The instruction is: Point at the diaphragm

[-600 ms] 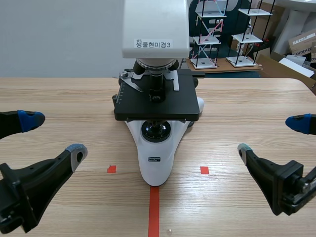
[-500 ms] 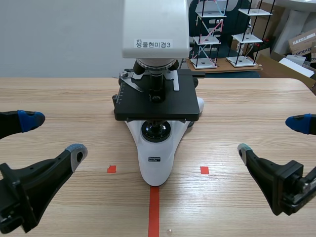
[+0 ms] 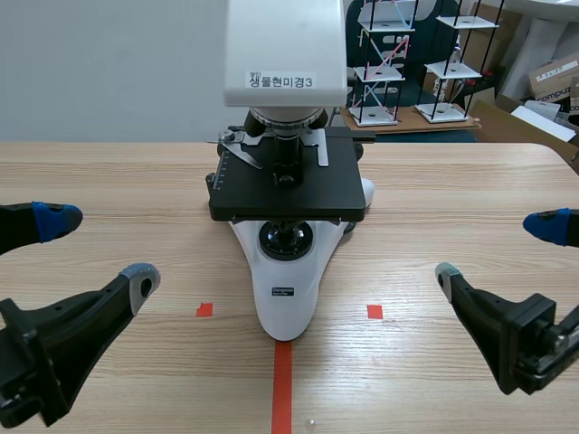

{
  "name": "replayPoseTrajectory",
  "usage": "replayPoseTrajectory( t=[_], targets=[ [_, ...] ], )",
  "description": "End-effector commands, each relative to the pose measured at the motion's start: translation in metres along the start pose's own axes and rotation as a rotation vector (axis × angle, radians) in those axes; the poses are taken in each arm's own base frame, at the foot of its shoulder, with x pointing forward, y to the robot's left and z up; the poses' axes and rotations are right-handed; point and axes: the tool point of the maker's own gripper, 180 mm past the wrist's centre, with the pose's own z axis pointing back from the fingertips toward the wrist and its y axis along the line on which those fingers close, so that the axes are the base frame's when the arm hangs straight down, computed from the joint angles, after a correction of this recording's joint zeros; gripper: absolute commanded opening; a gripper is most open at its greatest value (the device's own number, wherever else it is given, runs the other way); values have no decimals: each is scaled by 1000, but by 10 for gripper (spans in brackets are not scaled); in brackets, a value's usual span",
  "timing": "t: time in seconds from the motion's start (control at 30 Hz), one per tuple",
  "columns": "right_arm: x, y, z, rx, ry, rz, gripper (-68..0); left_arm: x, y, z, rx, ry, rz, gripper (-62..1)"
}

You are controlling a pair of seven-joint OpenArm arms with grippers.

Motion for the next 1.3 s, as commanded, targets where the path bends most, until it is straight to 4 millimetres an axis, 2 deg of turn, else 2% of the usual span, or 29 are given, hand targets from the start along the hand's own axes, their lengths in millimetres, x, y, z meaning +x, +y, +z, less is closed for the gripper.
replayPoseTrajectory(
  t=[0.0, 0.27, 0.3, 0.37, 0.5, 0.6, 0.63, 0.93, 1.17, 1.27],
  targets=[
    [9, -1, 0, 1, -29, 3, -33, 8, 0, 0, 1, -29, 1, -12],
    [10, -1, 0, 1, -37, 3, -33, 8, 0, 0, 1, -29, 1, -15],
    [11, -1, 0, 1, -39, 3, -33, 8, 0, 0, 1, -29, 1, -33],
    [11, -1, 0, 1, -40, 3, -33, 8, 0, 0, 1, -29, 1, -123],
    [11, -1, 0, 1, -40, 3, -33, 7, 0, 0, 1, -23, 0, -384],
    [11, -1, 0, 1, -40, 3, -33, -7, 2, 1, 7, 35, 1, -564],
    [11, -1, 0, 1, -40, 3, -33, -13, 5, 3, 14, 49, 8, -585],
    [11, -1, 0, 1, -40, 3, -33, -54, 23, 23, 38, 11, 115, -577],
    [11, -1, 0, 1, -40, 3, -33, -91, 47, 42, 91, -42, 110, -577],
    [11, -1, 0, 1, -40, 3, -33, -104, 51, 48, 95, -71, 125, -577]
  ],
)
